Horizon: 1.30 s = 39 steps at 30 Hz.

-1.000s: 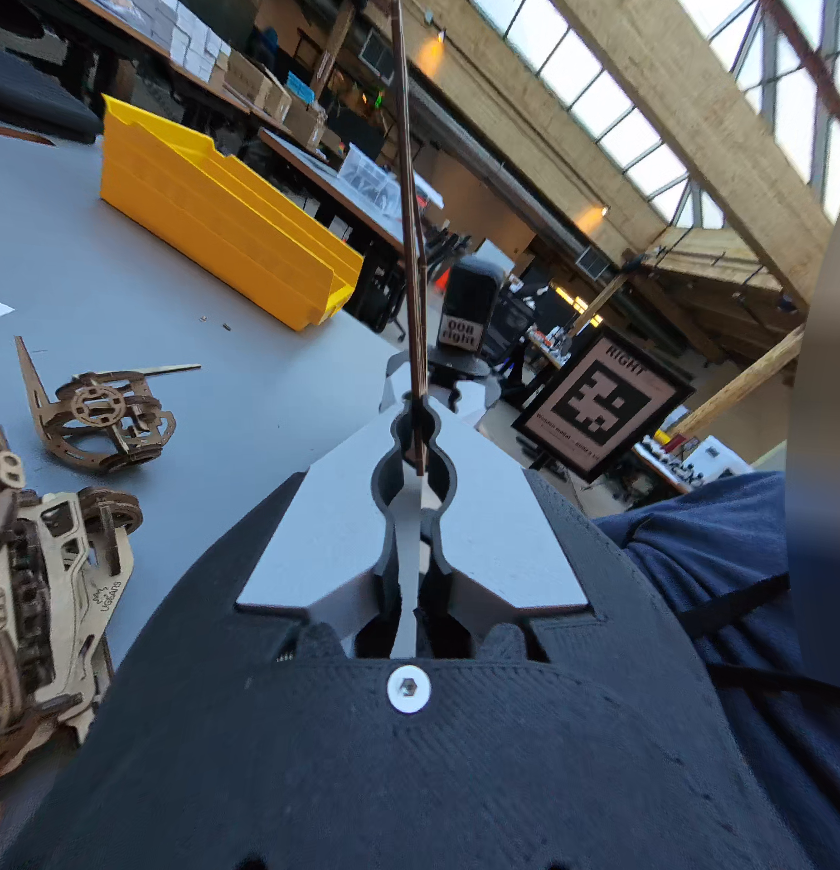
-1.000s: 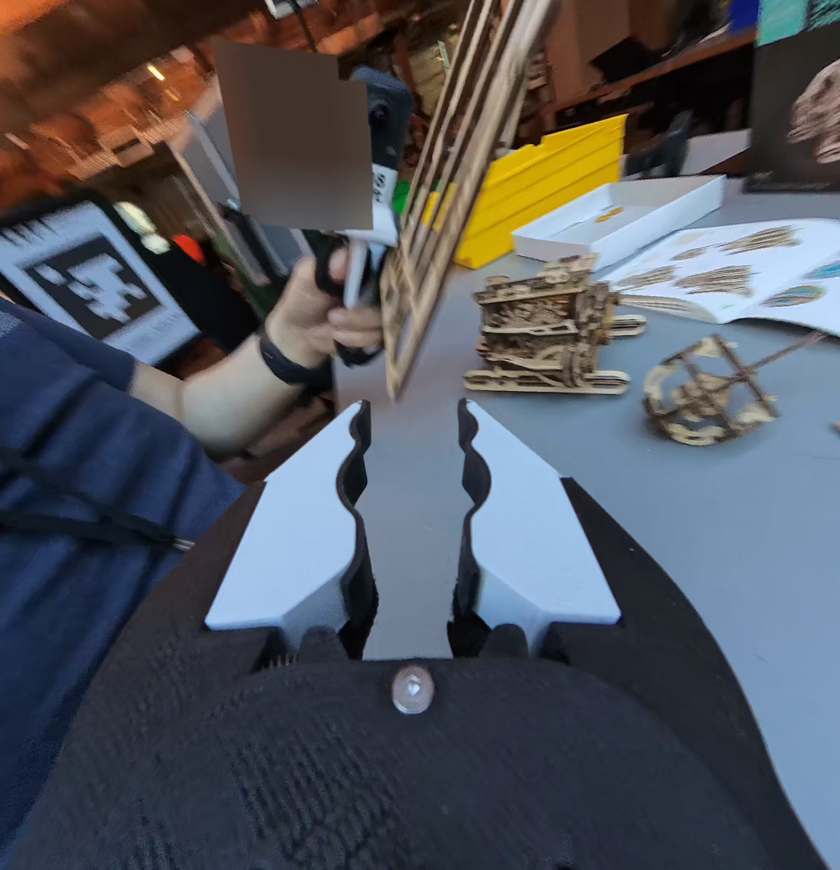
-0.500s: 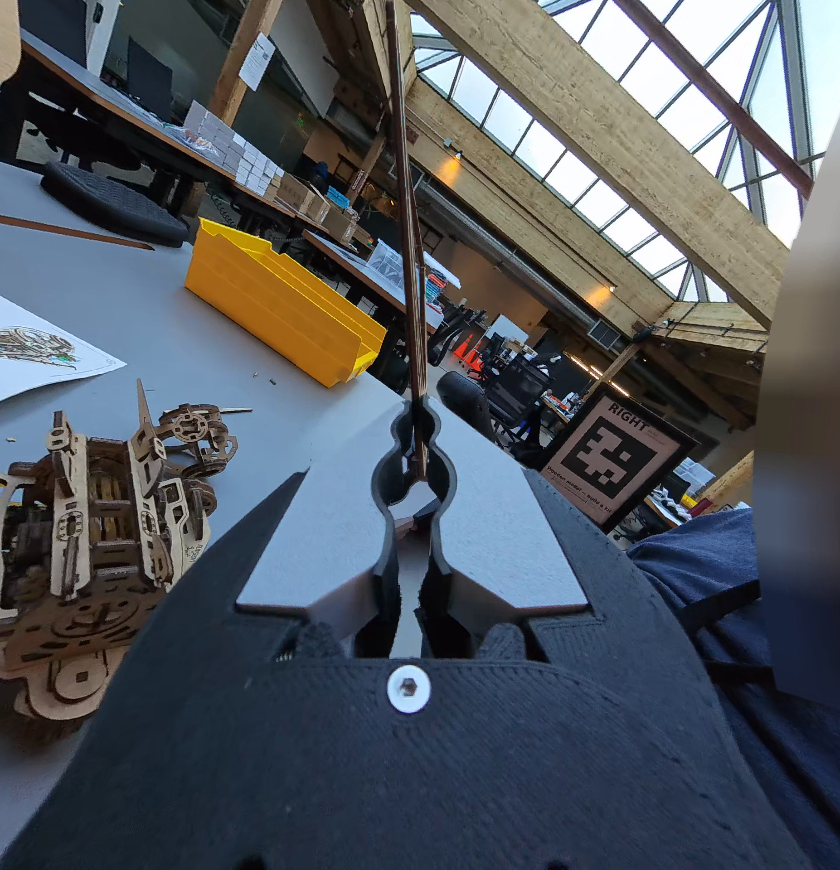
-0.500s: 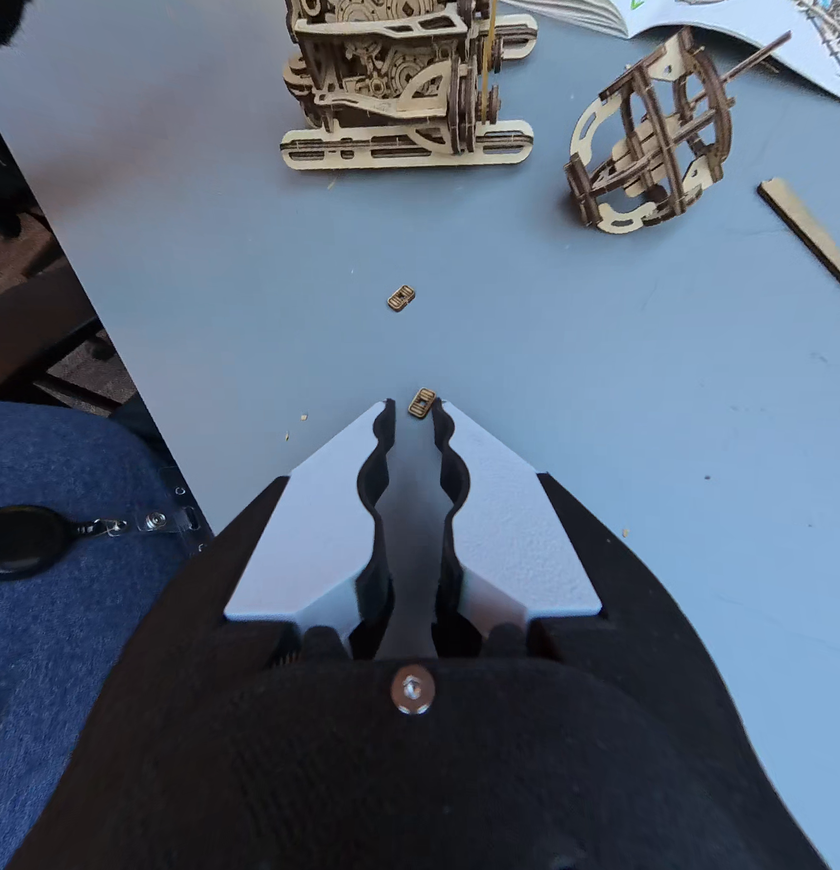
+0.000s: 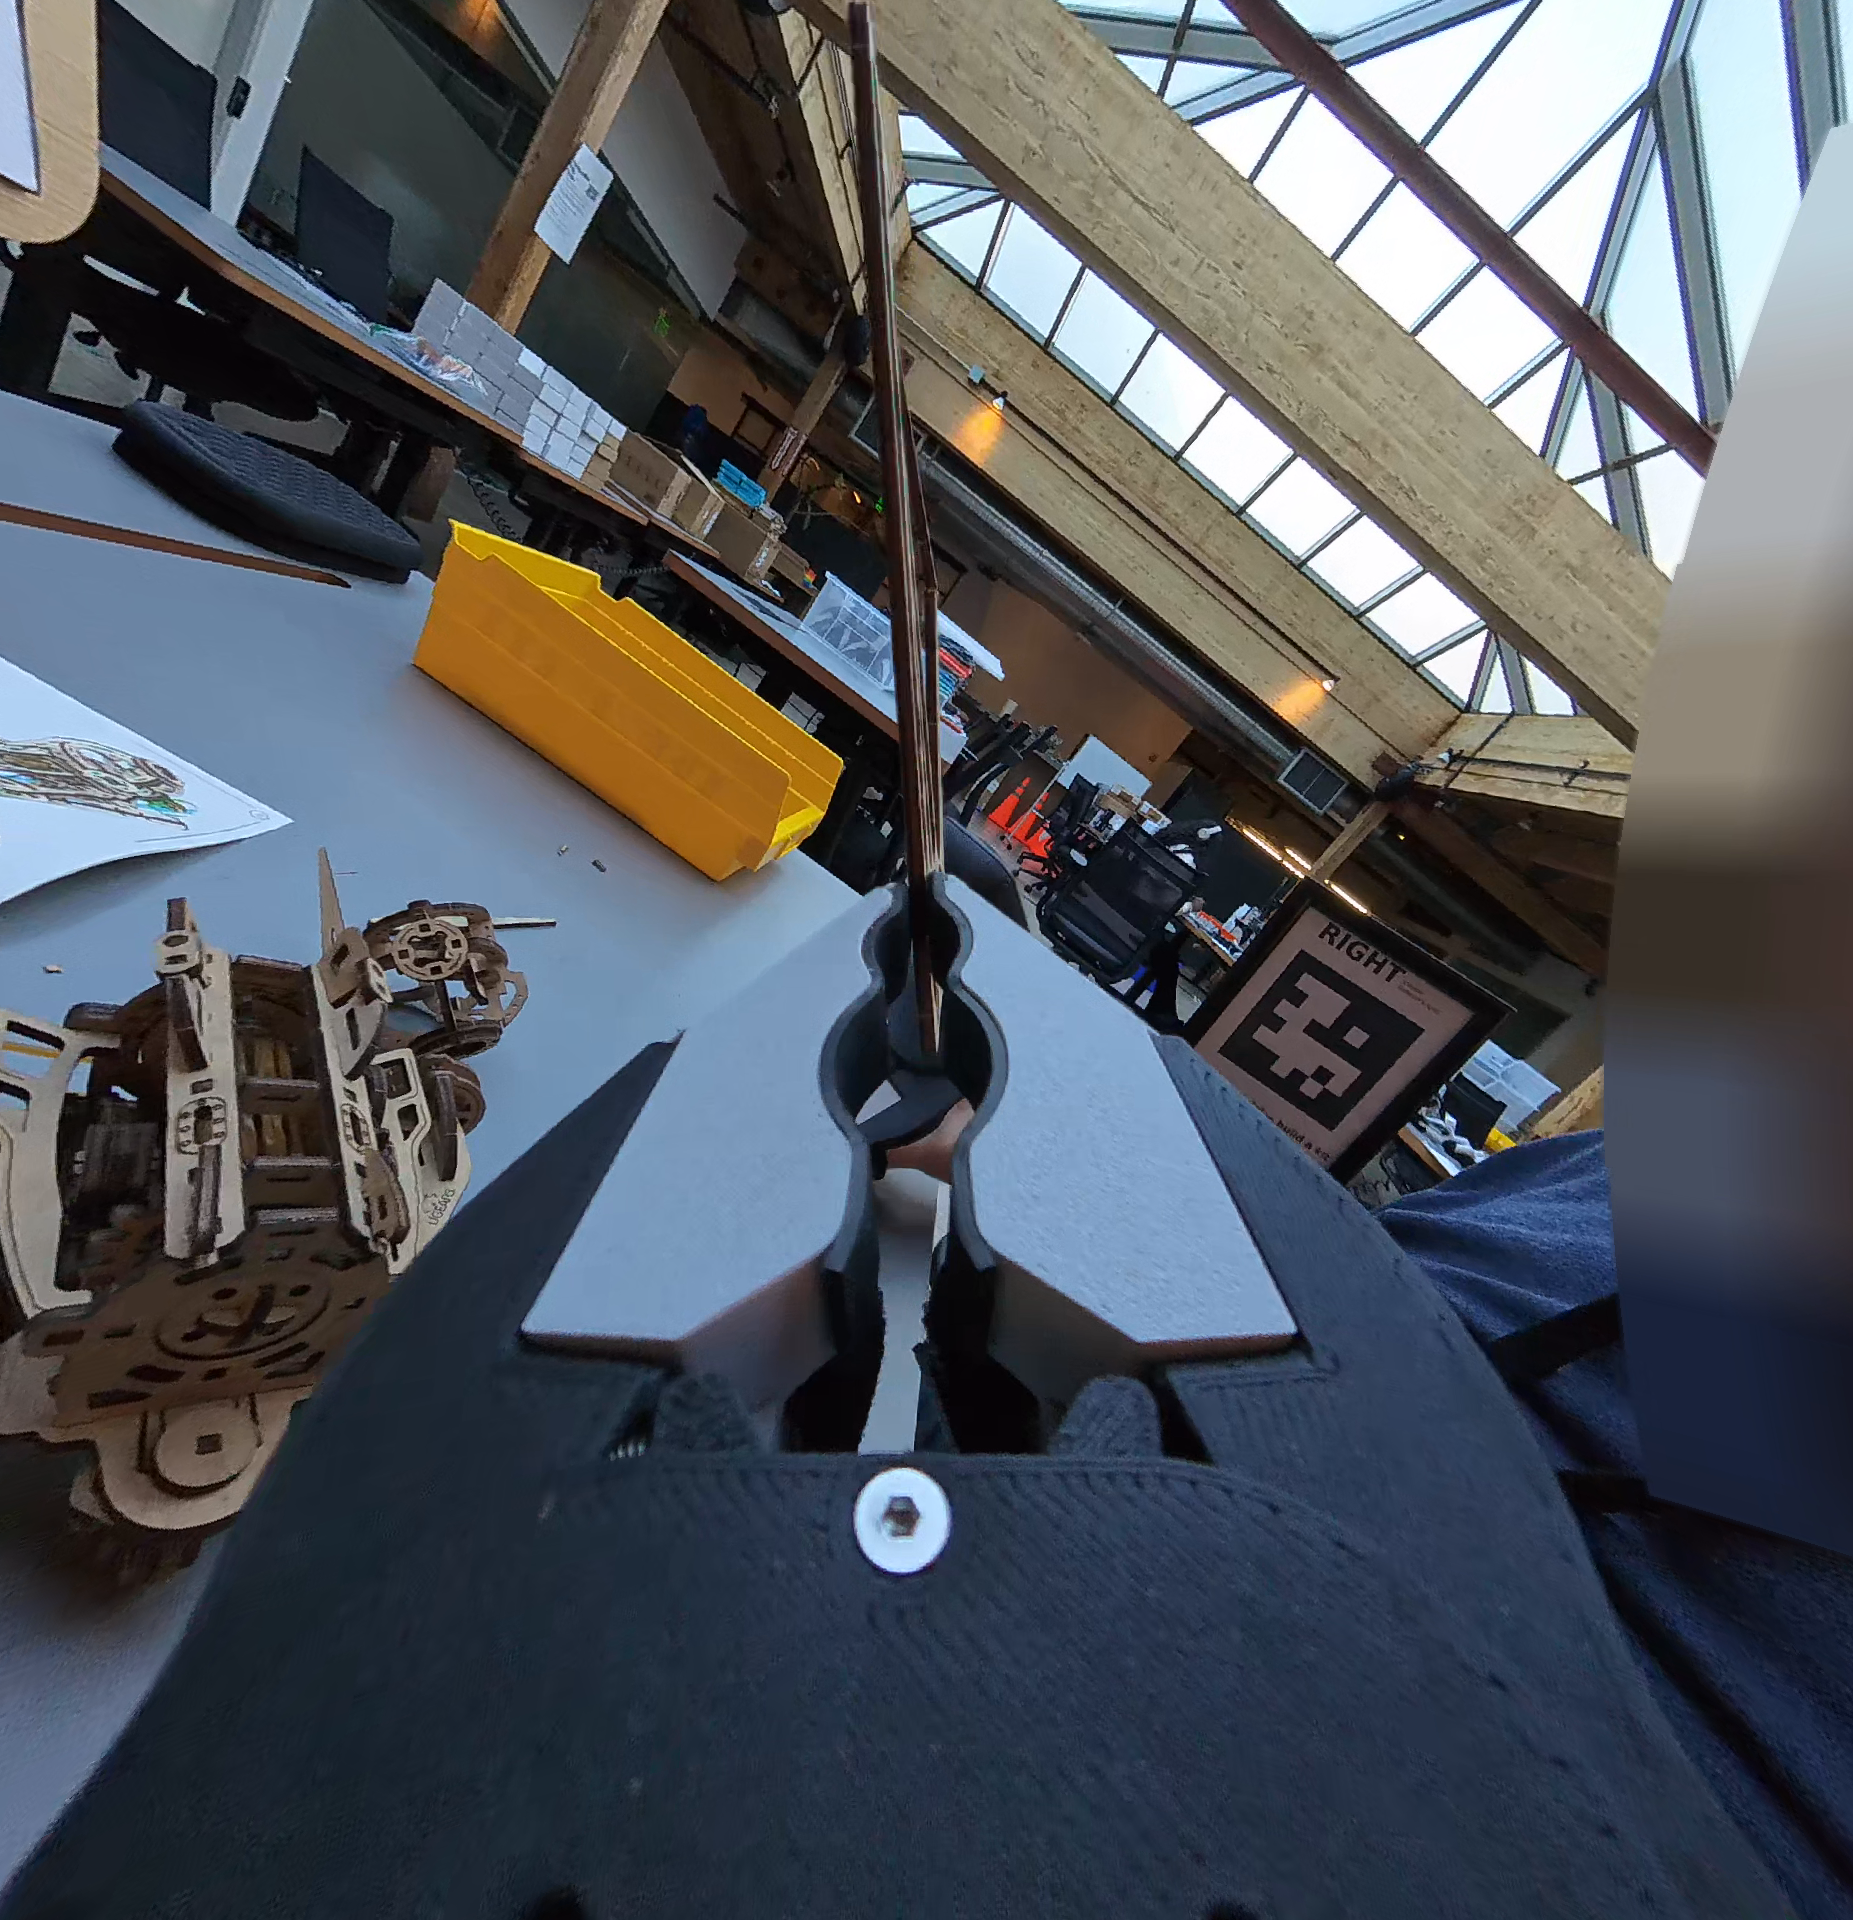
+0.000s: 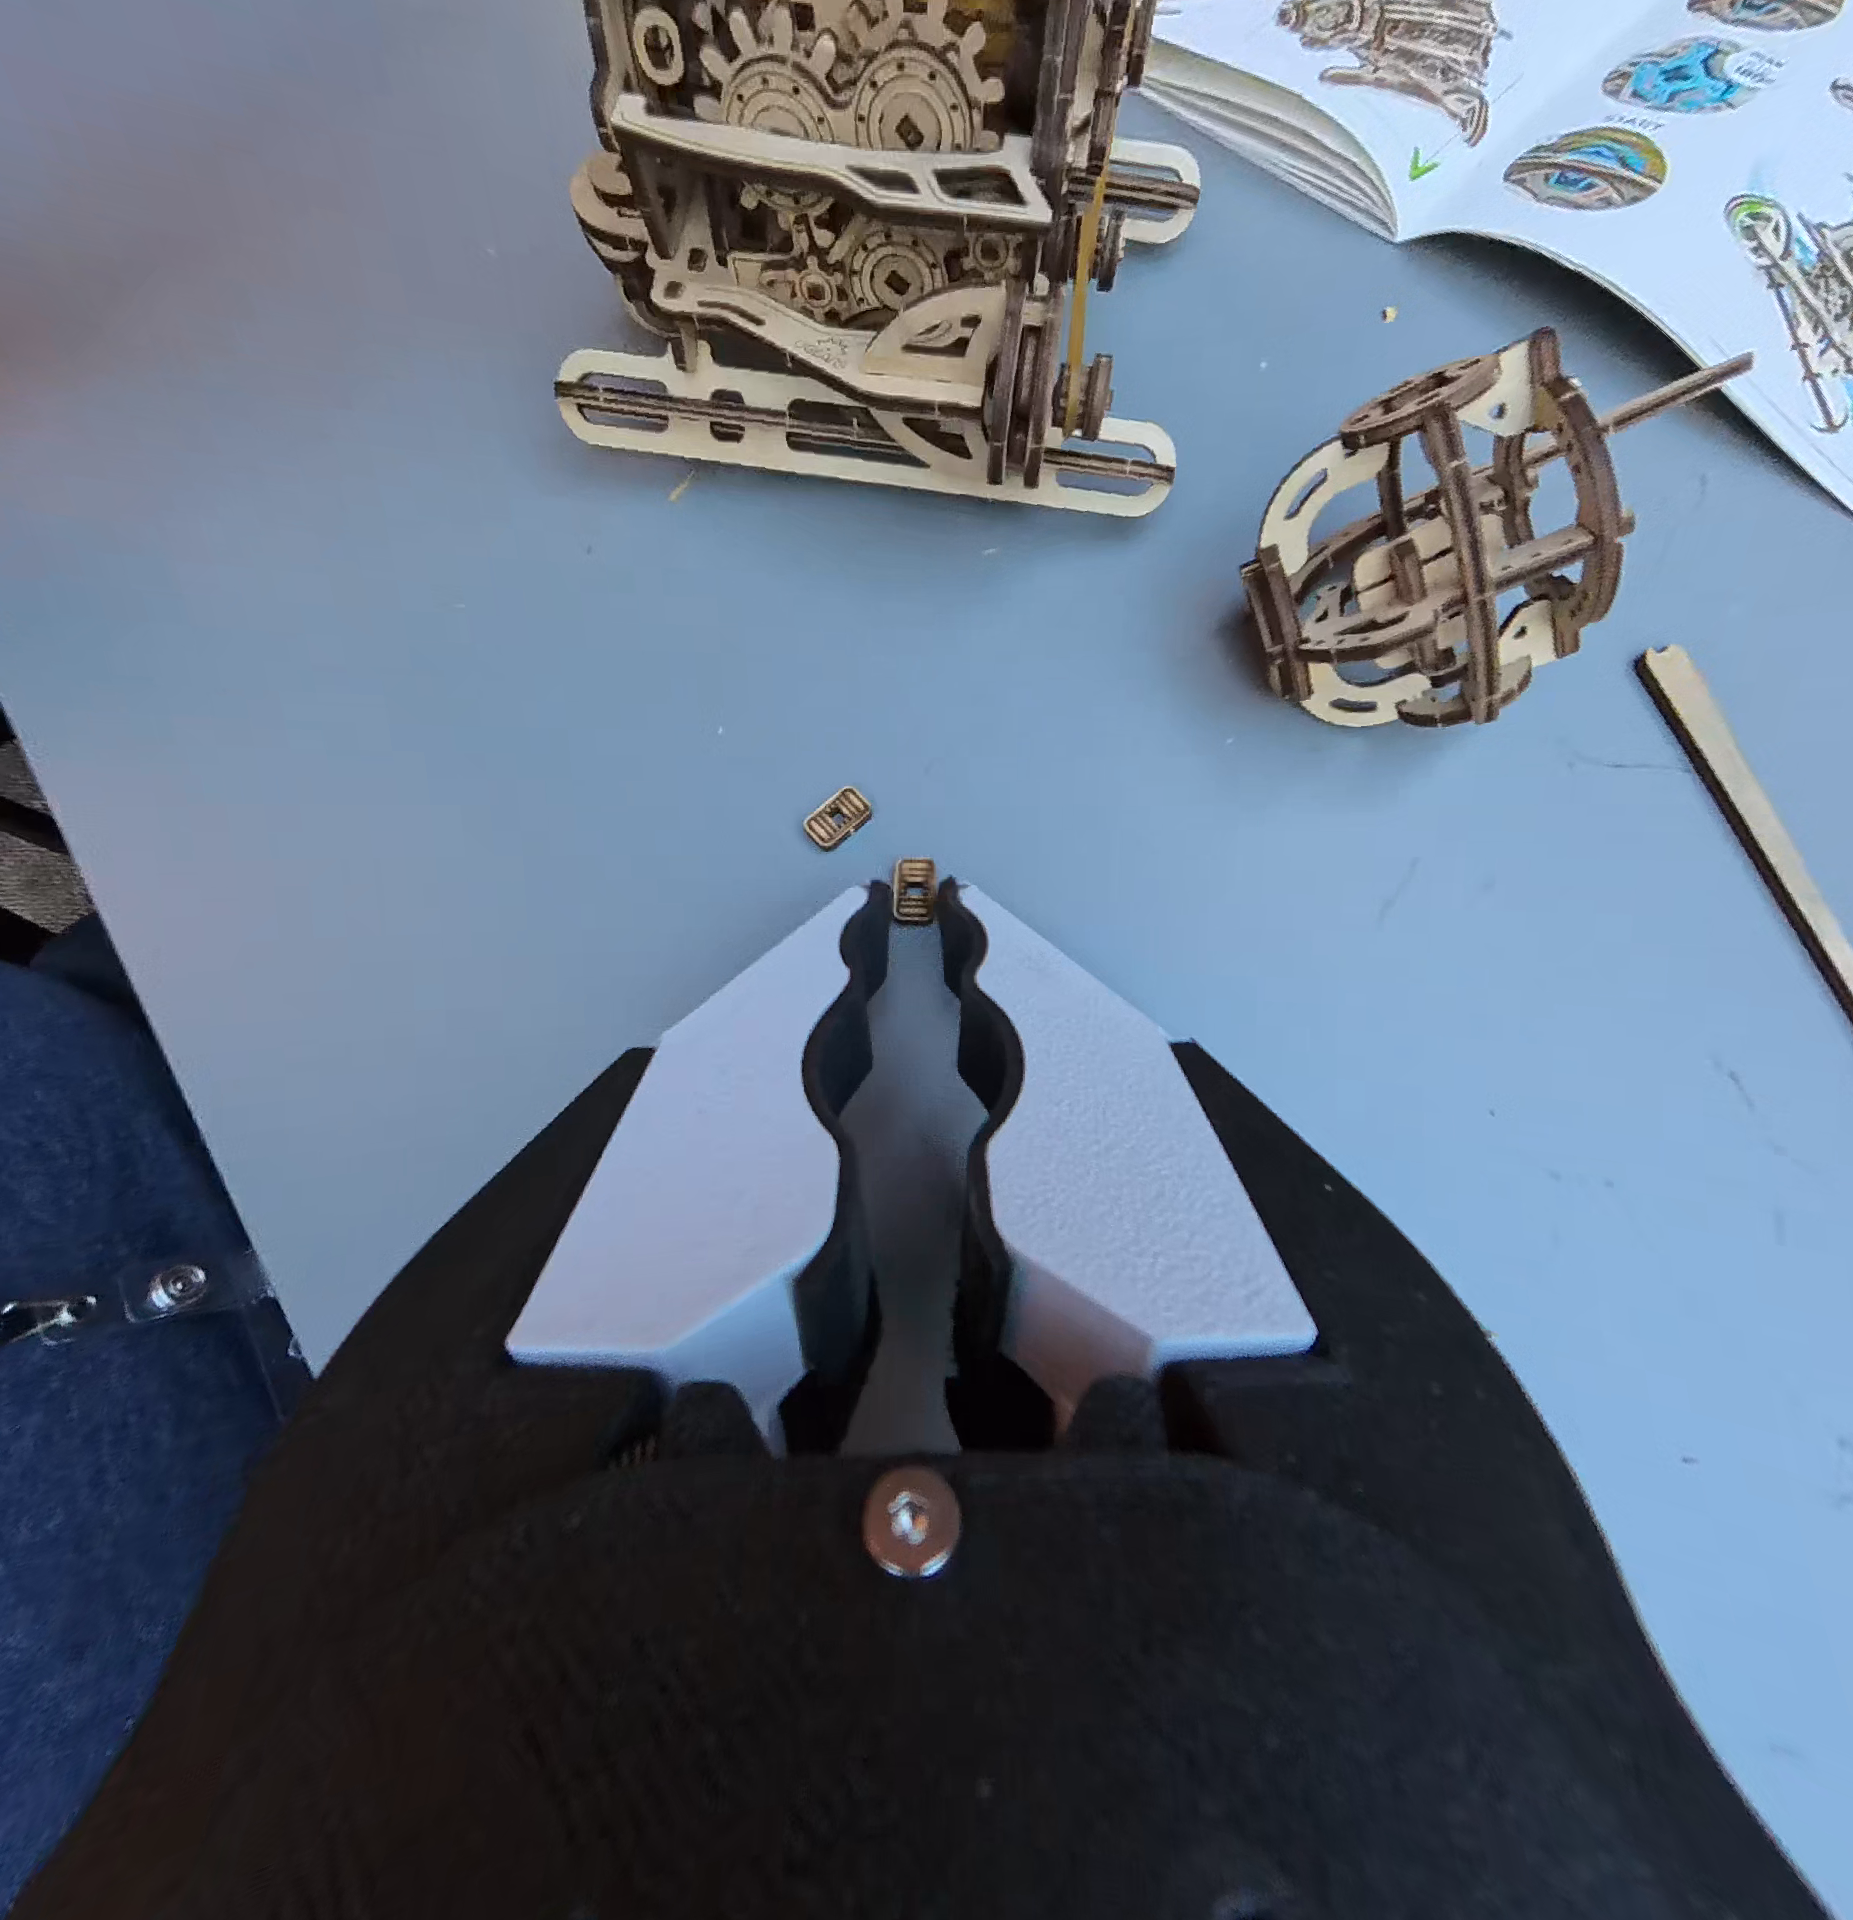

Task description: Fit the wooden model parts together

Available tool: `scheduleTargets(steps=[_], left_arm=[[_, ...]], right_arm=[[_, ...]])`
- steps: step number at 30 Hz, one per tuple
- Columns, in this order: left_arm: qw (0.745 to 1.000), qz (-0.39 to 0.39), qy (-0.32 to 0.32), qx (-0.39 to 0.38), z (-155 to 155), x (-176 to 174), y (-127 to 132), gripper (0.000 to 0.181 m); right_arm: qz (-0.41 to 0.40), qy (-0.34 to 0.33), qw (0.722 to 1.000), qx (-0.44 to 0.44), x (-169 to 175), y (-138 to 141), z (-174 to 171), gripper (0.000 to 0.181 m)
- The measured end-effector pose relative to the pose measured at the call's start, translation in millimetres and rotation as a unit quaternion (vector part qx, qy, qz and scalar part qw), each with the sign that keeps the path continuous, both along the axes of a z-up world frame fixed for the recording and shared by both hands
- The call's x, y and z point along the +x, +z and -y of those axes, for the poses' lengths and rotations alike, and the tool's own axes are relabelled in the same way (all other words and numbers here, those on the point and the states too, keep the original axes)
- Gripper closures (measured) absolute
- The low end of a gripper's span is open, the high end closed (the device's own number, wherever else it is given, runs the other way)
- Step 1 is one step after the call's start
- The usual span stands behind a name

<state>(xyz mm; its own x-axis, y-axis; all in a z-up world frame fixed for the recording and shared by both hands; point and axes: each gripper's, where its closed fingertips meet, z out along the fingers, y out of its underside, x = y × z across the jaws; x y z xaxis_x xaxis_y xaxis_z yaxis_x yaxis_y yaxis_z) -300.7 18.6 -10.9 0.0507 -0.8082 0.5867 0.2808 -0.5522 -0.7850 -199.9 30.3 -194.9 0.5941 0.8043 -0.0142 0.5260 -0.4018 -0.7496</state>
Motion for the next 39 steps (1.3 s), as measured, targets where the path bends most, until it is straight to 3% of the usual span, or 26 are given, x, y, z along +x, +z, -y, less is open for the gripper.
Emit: scheduleTargets(steps=[1, 4, 7, 10, 12, 16, 18, 20, 23, 27, 29, 30, 33, 39], left_arm=[[1.0, 0.002, 0.001, -0.001, 0, 0, 0, 0.181], [1.0, 0.002, 0.004, -0.004, 1, 1, -2, 0.181], [1.0, 0.002, -0.002, -0.005, 6, 16, -3, 0.181], [1.0, 0.012, -0.011, 0.012, 14, 35, 5, 0.181], [0.999, 0.014, -0.017, 0.024, 17, 46, 11, 0.181], [0.997, 0.013, -0.029, 0.064, 19, 60, 30, 0.181], [0.995, 0.003, -0.035, 0.09, 17, 68, 41, 0.181], [0.993, 0.007, -0.035, 0.112, 14, 74, 57, 0.181], [0.989, 0.011, -0.049, 0.141, 20, 81, 78, 0.181], [0.985, -0.01, -0.048, 0.166, 27, 87, 87, 0.181], [0.985, -0.011, -0.05, 0.168, 32, 89, 89, 0.181], [0.984, -0.013, -0.053, 0.167, 35, 90, 89, 0.181], [0.984, -0.017, -0.075, 0.161, 45, 96, 89, 0.181], [0.982, -0.038, -0.094, 0.158, 61, 101, 87, 0.179]], right_arm=[[-0.009, 0.001, 1.0, 0.0, 2, 3, 2, 0.169], [-0.07, -0.015, 0.997, 0.035, 16, 31, 2, 0.16], [-0.192, -0.007, 0.976, 0.102, 22, 86, 11, 0.146], [-0.373, 0.067, 0.92, 0.105, 7, 154, 41, 0.142], [-0.45, 0.086, 0.886, 0.073, 8, 179, 47, 0.139], [-0.468, 0.076, 0.877, 0.083, 15, 186, 34, 0.142], [-0.474, 0.102, 0.869, 0.098, 13, 196, 36, 0.155], [-0.48, 0.135, 0.859, 0.11, 11, 209, 42, 0.179], [-0.489, 0.148, 0.849, 0.133, 17, 228, 46, 0.181], [-0.503, 0.155, 0.841, 0.128, 23, 238, 51, 0.18], [-0.527, 0.152, 0.828, 0.116, 26, 243, 55, 0.173], [-0.54, 0.151, 0.82, 0.112, 29, 246, 58, 0.18], [-0.524, 0.151, 0.832, 0.104, 30, 239, 66, 0.18], [-0.538, 0.14, 0.821, 0.128, 43, 245, 79, 0.181]])
